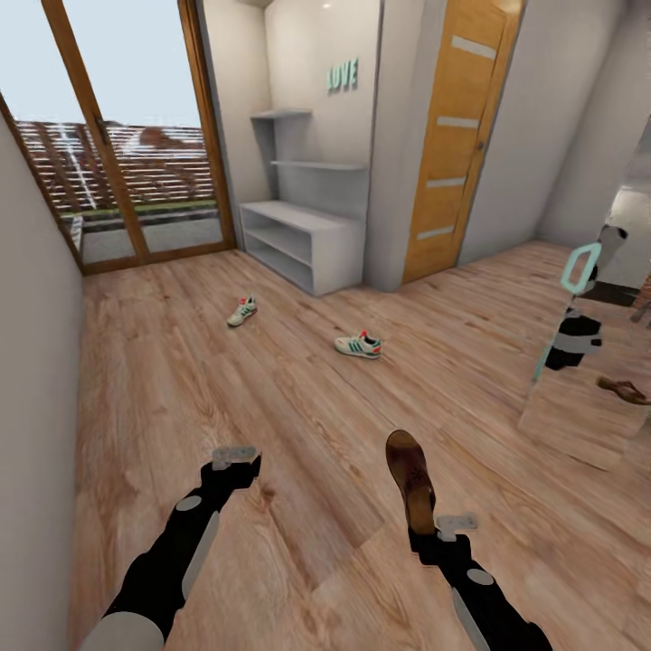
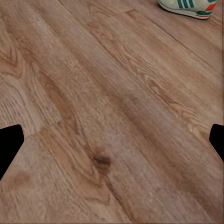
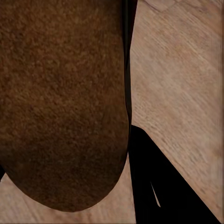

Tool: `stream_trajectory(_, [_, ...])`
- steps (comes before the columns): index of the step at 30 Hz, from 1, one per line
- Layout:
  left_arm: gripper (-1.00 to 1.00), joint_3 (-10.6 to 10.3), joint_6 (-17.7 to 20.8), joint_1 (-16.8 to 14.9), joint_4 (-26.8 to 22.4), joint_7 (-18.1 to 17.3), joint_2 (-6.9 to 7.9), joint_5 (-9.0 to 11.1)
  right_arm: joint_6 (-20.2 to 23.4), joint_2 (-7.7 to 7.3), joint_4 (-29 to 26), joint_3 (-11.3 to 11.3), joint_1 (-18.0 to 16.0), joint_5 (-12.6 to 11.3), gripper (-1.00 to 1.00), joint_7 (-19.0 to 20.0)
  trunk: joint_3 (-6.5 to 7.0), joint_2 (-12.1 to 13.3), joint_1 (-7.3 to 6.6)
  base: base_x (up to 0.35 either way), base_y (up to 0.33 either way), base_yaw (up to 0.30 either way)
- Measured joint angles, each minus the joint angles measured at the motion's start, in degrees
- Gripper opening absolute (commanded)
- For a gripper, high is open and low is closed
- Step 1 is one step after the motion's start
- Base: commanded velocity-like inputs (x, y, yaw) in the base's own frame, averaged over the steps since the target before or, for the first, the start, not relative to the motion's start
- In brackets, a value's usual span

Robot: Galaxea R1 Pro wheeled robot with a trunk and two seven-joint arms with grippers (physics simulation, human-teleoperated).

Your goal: Pick up the two gym shoes and the two sandals from the corridor floor and place them onto the hallstand (shoe rack) in the corridor, making sure they are on the rack and not on the floor. Arrange them so the two gym shoes are next to each other and the two sandals are next to each other.

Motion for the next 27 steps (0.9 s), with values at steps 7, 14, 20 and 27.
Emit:
stream_trajectory(7, [1.0,0.0,-0.01,0.0,0.03,0.0,-0.36,0.0,-0.06,0.0,0.0,0.02,-0.02,0.15,-1.0,0.0,0.0,0.0,0.0,0.346,0.001,-0.017])
stream_trajectory(14, [1.0,0.0,0.01,0.02,-0.01,0.02,-0.58,0.0,-0.07,0.07,0.02,0.04,-0.02,0.21,-1.0,-0.06,0.0,0.0,0.0,0.346,0.0,0.104])
stream_trajectory(20, [1.0,0.0,0.0,0.02,-0.01,0.0,-0.62,0.0,-0.07,0.18,0.03,0.06,-0.02,0.22,-1.0,-0.05,0.0,0.0,0.0,0.346,0.0,0.275])
stream_trajectory(27, [1.0,0.0,0.0,0.02,0.01,0.02,-0.59,0.0,-0.07,0.19,0.03,0.05,-0.02,0.24,-1.0,-0.04,0.0,0.0,0.0,0.346,0.0,0.288])
